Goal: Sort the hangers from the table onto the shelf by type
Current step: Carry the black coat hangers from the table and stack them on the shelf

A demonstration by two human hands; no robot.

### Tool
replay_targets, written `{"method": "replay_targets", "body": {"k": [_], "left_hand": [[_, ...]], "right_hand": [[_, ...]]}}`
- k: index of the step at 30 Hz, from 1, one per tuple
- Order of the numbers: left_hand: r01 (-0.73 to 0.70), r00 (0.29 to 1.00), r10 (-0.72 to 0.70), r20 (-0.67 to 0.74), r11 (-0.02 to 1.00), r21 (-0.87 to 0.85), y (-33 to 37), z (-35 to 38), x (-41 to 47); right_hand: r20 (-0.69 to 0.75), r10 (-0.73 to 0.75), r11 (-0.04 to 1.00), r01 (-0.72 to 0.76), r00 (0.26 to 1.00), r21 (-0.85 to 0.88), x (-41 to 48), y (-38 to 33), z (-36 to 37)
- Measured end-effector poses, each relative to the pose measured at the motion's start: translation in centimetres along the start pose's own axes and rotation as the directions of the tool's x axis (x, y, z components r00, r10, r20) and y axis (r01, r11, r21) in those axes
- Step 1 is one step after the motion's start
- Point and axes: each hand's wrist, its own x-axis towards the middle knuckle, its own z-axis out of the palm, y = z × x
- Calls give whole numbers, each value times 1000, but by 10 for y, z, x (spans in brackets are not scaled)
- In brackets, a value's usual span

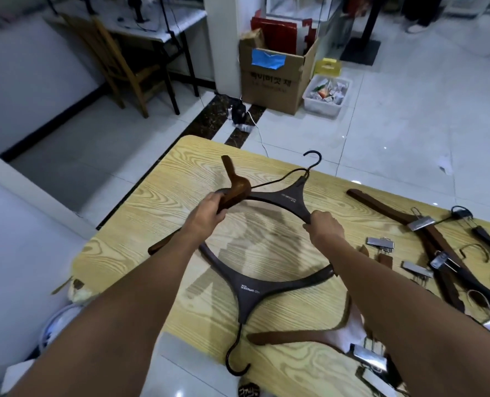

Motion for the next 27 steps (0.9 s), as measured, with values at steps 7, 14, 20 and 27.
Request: {"method": "replay_targets", "body": {"k": [7, 14, 20, 27], "left_hand": [[121, 985, -116, -126, 992, 36, -66, -45, -30], [283, 940, -279, -195, 959, -8, -114, -52, -57], [353, 926, -343, -159, 935, 34, -121, -30, -53], [400, 915, -391, -97, 912, 96, -122, -5, -38]], "right_hand": [[-12, -4, 1000, 4, 1000, -23, -2, -18, 2], [-35, 12, 999, -14, 999, -52, -3, -28, 12], [-23, 34, 998, -36, 999, -61, 0, -32, 24], [-23, 52, 996, -54, 998, -67, 3, -31, 28]]}}
